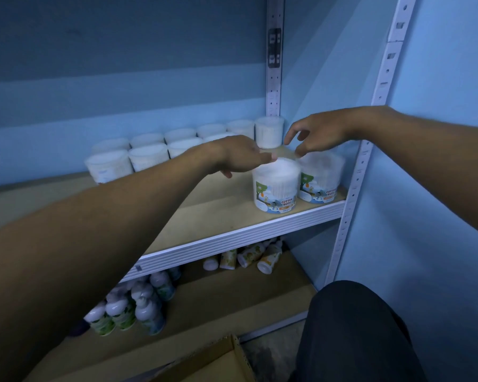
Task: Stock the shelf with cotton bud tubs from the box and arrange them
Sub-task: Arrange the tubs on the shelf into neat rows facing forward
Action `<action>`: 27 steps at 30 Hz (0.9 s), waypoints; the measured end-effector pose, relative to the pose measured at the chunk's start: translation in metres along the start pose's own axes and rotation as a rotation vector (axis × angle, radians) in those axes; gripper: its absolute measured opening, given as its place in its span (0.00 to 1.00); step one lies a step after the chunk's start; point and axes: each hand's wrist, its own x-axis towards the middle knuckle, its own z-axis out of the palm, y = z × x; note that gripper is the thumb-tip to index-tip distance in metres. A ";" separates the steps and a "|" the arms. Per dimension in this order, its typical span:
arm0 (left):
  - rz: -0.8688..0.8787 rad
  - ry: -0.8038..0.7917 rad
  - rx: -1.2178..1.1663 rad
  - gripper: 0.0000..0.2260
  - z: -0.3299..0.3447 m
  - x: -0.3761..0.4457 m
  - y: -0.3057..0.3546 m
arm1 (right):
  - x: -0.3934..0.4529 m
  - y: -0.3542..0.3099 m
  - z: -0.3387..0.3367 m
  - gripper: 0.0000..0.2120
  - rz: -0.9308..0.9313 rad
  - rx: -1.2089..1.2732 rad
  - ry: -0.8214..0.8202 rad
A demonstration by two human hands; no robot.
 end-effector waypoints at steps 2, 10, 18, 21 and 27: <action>-0.018 0.027 0.051 0.27 -0.006 -0.002 -0.015 | 0.006 -0.007 0.002 0.18 -0.014 0.000 0.016; -0.092 0.098 0.235 0.31 -0.028 -0.003 -0.079 | 0.035 -0.042 0.013 0.20 -0.070 -0.085 0.058; -0.126 0.166 0.232 0.32 -0.039 0.018 -0.123 | 0.076 -0.070 0.026 0.23 -0.073 -0.117 0.057; -0.099 0.198 0.259 0.32 -0.042 0.030 -0.136 | 0.097 -0.079 0.034 0.26 -0.077 -0.107 0.075; -0.059 0.210 0.271 0.35 -0.049 0.057 -0.153 | 0.135 -0.096 0.046 0.33 -0.096 -0.110 0.139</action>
